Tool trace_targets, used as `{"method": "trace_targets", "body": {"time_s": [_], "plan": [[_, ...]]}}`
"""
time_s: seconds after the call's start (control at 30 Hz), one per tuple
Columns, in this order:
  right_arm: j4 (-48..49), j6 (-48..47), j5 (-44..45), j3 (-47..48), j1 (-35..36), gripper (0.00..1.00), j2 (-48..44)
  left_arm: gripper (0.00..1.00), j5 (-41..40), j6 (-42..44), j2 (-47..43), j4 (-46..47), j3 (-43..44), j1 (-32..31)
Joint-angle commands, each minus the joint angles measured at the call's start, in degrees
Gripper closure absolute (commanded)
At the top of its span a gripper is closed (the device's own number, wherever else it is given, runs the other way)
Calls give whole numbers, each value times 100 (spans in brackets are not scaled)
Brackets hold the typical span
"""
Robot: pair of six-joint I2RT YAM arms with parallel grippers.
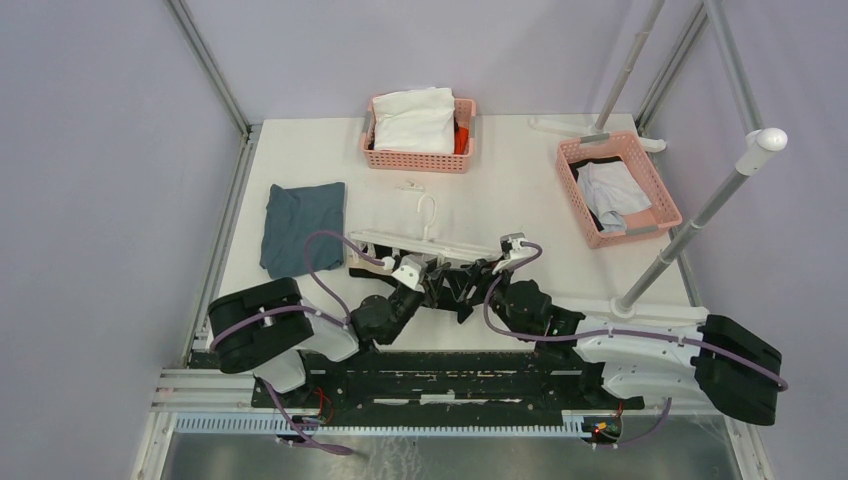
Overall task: Clip the underwear to the hanger
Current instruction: Open the clamp at the hanger.
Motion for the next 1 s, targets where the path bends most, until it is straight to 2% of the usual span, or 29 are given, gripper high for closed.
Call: {"method": "trace_targets", "body": {"time_s": [0.0, 0.6, 0.83, 0.97], "plan": [[1085, -115, 240, 297, 15, 42, 298, 97, 210, 291, -286, 454, -33, -27], [3198, -407, -504, -213, -178, 38, 944, 97, 599, -21, -453, 695, -652, -30], [2902, -256, -963, 30, -221, 37, 1220, 97, 524, -63, -519, 706, -755, -27], [2411, -111, -1029, 97, -220, 37, 1157, 97, 486, -74, -526, 717, -742, -27]]}}
